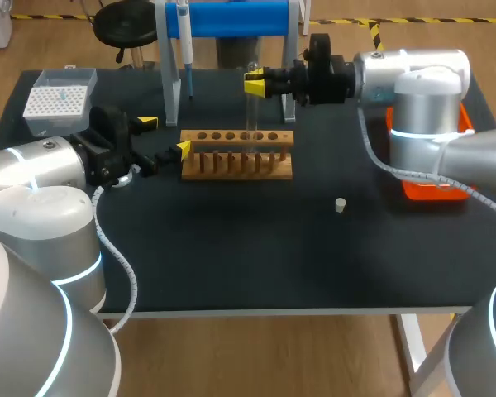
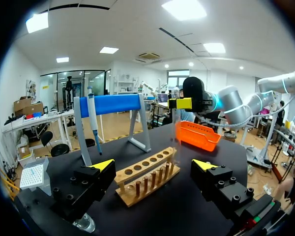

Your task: Invert the test tube, pick up the pipette, mount the tip to pipette, aspirate from beaker and dispense into the tube, eject the tip, return the pipette, and cap with the stopper.

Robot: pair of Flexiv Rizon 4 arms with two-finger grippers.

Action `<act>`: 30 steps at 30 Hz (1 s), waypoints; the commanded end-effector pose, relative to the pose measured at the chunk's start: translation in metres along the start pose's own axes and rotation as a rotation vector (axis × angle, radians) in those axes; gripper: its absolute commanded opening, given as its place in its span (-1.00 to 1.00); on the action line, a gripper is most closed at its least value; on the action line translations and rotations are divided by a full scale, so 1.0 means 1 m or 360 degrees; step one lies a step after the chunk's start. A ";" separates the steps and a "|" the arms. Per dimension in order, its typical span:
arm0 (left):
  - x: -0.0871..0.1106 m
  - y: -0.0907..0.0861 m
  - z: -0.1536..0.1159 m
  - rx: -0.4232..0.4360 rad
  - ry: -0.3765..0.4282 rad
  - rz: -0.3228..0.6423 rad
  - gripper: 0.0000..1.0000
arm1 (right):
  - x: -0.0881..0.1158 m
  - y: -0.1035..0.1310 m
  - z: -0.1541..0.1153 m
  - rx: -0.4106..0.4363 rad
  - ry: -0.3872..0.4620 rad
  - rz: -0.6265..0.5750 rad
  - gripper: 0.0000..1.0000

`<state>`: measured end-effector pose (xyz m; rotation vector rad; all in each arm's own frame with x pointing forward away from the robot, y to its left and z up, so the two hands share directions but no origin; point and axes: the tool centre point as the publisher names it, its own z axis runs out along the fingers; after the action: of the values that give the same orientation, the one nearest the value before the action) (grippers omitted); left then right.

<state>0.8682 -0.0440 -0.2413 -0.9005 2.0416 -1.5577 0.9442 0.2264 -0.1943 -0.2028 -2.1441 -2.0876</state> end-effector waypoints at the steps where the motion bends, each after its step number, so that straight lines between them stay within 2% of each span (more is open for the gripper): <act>1: 0.000 0.002 -0.001 0.0011 0.0001 0.0001 1.00 | 0.006 0.005 -0.010 0.0175 -0.0077 0.0436 -1.00; 4: 0.000 0.002 -0.001 0.0011 0.0001 0.0001 1.00 | 0.007 0.003 -0.015 0.0173 -0.0072 0.0695 -1.00; 9: 0.000 0.002 -0.001 0.0011 0.0001 0.0001 1.00 | 0.007 0.008 -0.021 0.0062 -0.0068 0.1093 -1.00; 14: 0.000 0.002 -0.001 0.0011 0.0001 0.0001 1.00 | 0.010 0.009 -0.025 -0.0020 -0.0019 0.1395 -1.00; 20: 0.000 0.002 -0.001 0.0011 0.0001 0.0001 1.00 | 0.011 -0.002 -0.027 0.0042 0.0114 0.1820 -1.00; 24: 0.000 0.002 -0.001 0.0011 0.0001 0.0001 1.00 | 0.013 -0.012 -0.028 0.0099 0.0090 0.1907 -1.00; 30: 0.000 0.002 -0.001 0.0011 0.0001 0.0001 1.00 | 0.016 -0.022 -0.028 0.0131 0.0141 0.2108 -1.00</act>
<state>0.8682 -0.0441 -0.2412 -0.9004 2.0416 -1.5578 0.9199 0.1983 -0.2078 -0.9894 -1.5250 -1.4179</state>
